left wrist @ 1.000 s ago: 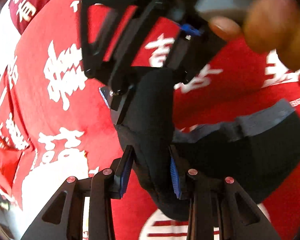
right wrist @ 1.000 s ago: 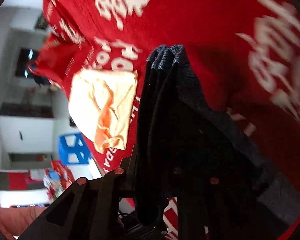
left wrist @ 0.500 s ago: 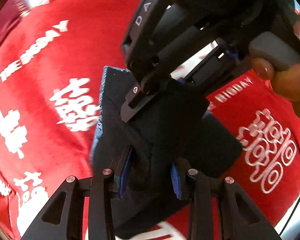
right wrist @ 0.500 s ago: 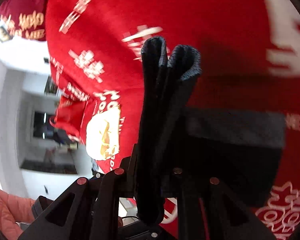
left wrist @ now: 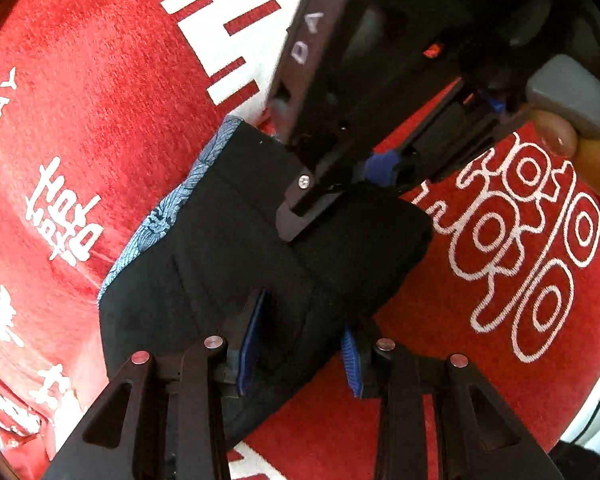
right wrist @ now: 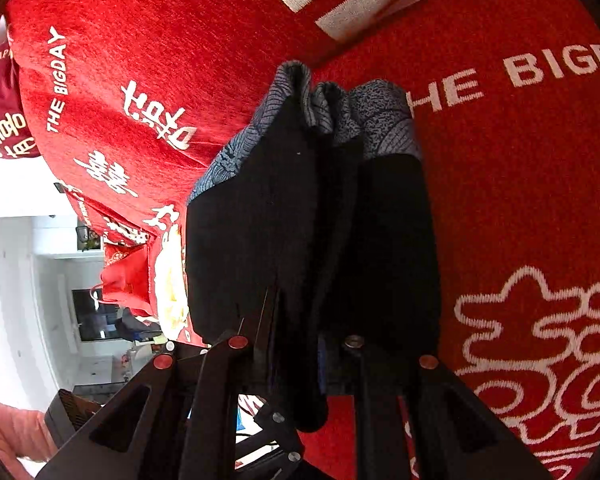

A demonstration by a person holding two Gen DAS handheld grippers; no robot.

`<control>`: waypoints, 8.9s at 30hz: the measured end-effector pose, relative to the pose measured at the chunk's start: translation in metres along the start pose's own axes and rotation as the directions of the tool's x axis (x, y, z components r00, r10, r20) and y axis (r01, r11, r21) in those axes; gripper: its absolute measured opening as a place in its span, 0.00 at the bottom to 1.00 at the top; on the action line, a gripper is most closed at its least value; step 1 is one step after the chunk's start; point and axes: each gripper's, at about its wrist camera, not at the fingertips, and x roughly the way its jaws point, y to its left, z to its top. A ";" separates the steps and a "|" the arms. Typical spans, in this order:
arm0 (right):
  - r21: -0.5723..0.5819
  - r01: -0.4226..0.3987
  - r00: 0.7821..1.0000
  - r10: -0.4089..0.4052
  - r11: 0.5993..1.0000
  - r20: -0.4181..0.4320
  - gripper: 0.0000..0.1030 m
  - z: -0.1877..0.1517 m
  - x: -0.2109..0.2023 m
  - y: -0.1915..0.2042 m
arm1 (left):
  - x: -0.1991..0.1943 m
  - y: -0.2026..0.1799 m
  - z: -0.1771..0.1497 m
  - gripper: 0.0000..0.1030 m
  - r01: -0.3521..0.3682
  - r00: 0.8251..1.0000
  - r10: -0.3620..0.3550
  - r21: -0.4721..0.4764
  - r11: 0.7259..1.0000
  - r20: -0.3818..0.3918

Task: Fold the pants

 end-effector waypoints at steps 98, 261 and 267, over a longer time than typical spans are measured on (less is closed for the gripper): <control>0.005 0.322 0.946 -0.322 0.947 0.046 0.71 0.012 -0.035 -0.019 | 0.089 0.269 -0.094 0.87 0.248 0.868 -0.482 -0.738 0.627 -0.118; -0.078 0.740 0.672 -0.735 0.668 0.089 1.00 -0.177 -0.025 0.206 | -0.171 0.189 -0.164 0.99 -0.046 0.926 -0.181 -0.575 0.817 -0.332; -0.081 0.742 0.670 -0.737 0.665 0.091 1.00 -0.177 -0.025 0.206 | -0.170 0.189 -0.164 0.99 -0.049 0.925 -0.178 -0.570 0.820 -0.336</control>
